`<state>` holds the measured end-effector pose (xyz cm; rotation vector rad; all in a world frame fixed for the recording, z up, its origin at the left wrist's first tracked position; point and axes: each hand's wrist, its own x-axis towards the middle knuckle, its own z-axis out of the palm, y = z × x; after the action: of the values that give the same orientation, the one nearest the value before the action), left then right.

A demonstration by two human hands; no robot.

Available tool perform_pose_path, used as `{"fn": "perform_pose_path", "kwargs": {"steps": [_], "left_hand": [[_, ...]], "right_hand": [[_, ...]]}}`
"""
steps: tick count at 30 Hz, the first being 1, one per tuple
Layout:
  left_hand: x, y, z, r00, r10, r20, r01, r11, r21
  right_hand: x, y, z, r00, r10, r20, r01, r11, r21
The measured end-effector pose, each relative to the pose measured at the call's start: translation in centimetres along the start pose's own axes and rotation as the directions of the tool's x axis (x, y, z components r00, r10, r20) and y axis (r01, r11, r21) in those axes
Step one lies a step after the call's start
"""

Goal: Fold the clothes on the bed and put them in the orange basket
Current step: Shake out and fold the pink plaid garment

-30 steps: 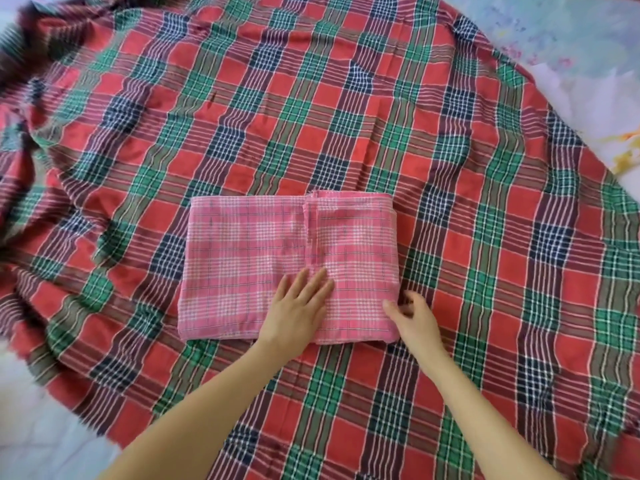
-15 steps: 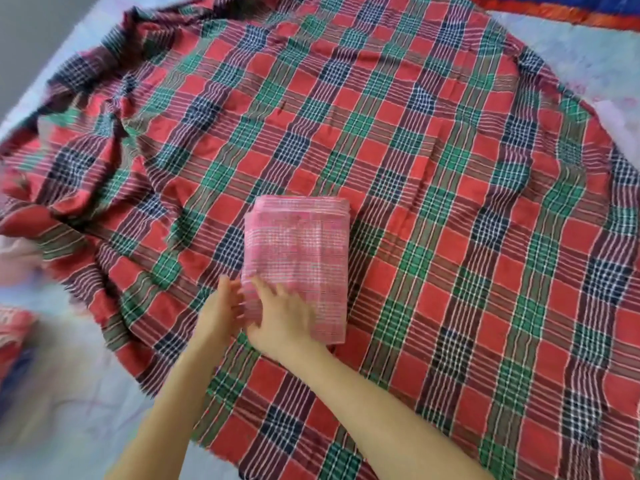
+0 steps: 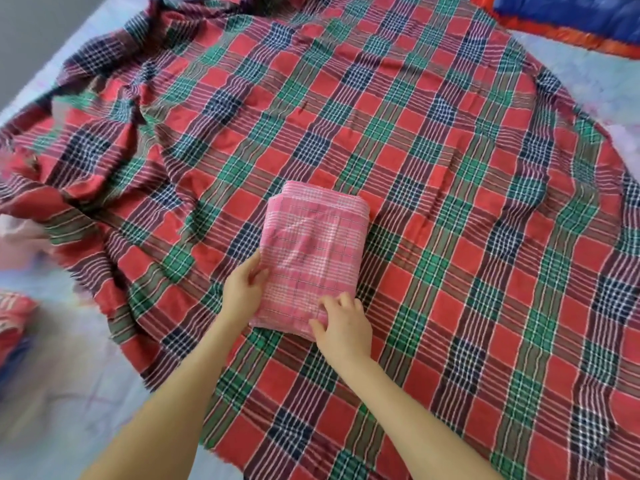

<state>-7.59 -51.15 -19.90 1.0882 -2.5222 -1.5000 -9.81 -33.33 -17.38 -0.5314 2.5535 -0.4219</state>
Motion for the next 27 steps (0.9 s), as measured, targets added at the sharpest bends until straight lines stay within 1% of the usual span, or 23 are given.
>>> {"fn": "perform_pose_path", "kwargs": {"steps": [1, 3, 4, 5, 6, 7, 8, 9, 10, 11, 12, 13, 14, 15, 16, 18, 20, 21, 22, 23, 24, 25, 27], "left_hand": [[0.1, -0.8, 0.1, 0.999, -0.035, -0.008, 0.035, 0.999, -0.004], [0.2, -2.0, 0.6, 0.99, -0.119, -0.068, 0.126, 0.986, 0.106], [0.0, -2.0, 0.8, 0.981, -0.16, -0.114, 0.178, 0.969, 0.171], [-0.4, -1.9, 1.2, 0.969, -0.192, -0.158, 0.223, 0.952, 0.208], [-1.3, -1.6, 1.5, 0.958, -0.215, -0.191, 0.256, 0.939, 0.23], [-2.3, -1.5, 1.9, 0.953, -0.228, -0.2, 0.273, 0.932, 0.238], [-3.4, -1.4, 2.2, 0.947, -0.263, -0.185, 0.303, 0.923, 0.237], [-4.5, -1.3, 2.2, 0.928, -0.335, -0.166, 0.365, 0.907, 0.208], [-5.4, -1.3, 2.0, 0.876, -0.463, -0.135, 0.477, 0.873, 0.105], [-6.1, -1.3, 1.7, 0.777, -0.627, -0.061, 0.623, 0.779, -0.076], [-6.7, -1.0, 1.2, 0.633, -0.768, 0.099, 0.754, 0.583, -0.301], [-7.4, -0.5, 0.6, 0.494, -0.811, 0.314, 0.821, 0.316, -0.475], [-8.1, -0.1, -0.1, 0.415, -0.759, 0.503, 0.826, 0.082, -0.558], [-8.7, 0.1, -0.5, 0.424, -0.684, 0.593, 0.785, -0.047, -0.617], [-9.9, 0.8, -1.1, 0.484, -0.647, 0.589, 0.74, -0.057, -0.671], [-11.8, 1.9, -2.0, 0.61, -0.671, 0.422, 0.635, 0.094, -0.767], [-14.1, 2.5, -2.7, 0.654, -0.735, 0.178, 0.547, 0.298, -0.783], [-15.3, 2.8, -3.1, 0.682, -0.731, 0.016, 0.487, 0.437, -0.756], [-16.5, 3.3, -3.6, 0.728, -0.674, -0.125, 0.42, 0.582, -0.696], [-18.1, 3.8, -4.4, 0.791, -0.571, -0.22, 0.352, 0.718, -0.601], [-19.4, 4.4, -5.2, 0.843, -0.461, -0.275, 0.286, 0.819, -0.497], [-20.7, 5.0, -6.1, 0.883, -0.36, -0.302, 0.224, 0.887, -0.403], [-22.7, 6.1, -8.4, 0.925, -0.183, -0.334, 0.1, 0.963, -0.248]], "right_hand": [[0.1, -0.1, 0.0, 1.0, 0.006, -0.019, -0.006, 1.0, 0.0], [0.4, 0.1, 0.1, 0.99, 0.071, -0.122, -0.07, 0.997, 0.013], [0.6, 0.3, 0.0, 0.972, 0.159, -0.171, -0.151, 0.987, 0.06], [0.8, 0.6, 0.0, 0.945, 0.284, -0.161, -0.26, 0.953, 0.158], [0.9, 0.6, 0.0, 0.91, 0.41, -0.067, -0.37, 0.873, 0.316], [1.0, 0.5, 0.0, 0.867, 0.489, 0.092, -0.468, 0.737, 0.488], [1.0, 0.5, 0.0, 0.823, 0.502, 0.266, -0.544, 0.56, 0.625], [0.9, 0.3, -0.1, 0.78, 0.483, 0.397, -0.601, 0.405, 0.688], [0.7, 0.2, -0.3, 0.758, 0.459, 0.463, -0.629, 0.328, 0.705], [0.6, 0.0, -0.5, 0.746, 0.442, 0.498, -0.644, 0.29, 0.708], [0.2, -0.4, -0.7, 0.731, 0.44, 0.521, -0.659, 0.257, 0.707], [-0.4, -0.9, -0.9, 0.713, 0.442, 0.545, -0.673, 0.214, 0.708], [-1.2, -1.6, -1.0, 0.691, 0.439, 0.574, -0.69, 0.163, 0.706], [-2.1, -2.1, -1.0, 0.667, 0.427, 0.61, -0.71, 0.116, 0.695], [-3.9, -2.9, -1.2, 0.644, 0.408, 0.648, -0.732, 0.081, 0.676], [-7.2, -3.9, -1.2, 0.605, 0.349, 0.716, -0.77, 0.03, 0.637], [-10.4, -4.7, -1.1, 0.589, 0.269, 0.762, -0.792, 0.003, 0.611], [-11.8, -5.0, -1.1, 0.588, 0.226, 0.777, -0.797, 0.0, 0.604], [-13.0, -5.2, -1.2, 0.596, 0.187, 0.781, -0.795, 0.005, 0.606], [-14.7, -5.5, -1.5, 0.61, 0.153, 0.778, -0.789, 0.022, 0.614], [-15.8, -5.6, -1.8, 0.624, 0.139, 0.769, -0.779, 0.043, 0.625], [-16.8, -5.4, -2.0, 0.642, 0.141, 0.754, -0.766, 0.066, 0.64], [-18.4, -4.6, -2.4, 0.68, 0.163, 0.714, -0.731, 0.089, 0.676]]}}
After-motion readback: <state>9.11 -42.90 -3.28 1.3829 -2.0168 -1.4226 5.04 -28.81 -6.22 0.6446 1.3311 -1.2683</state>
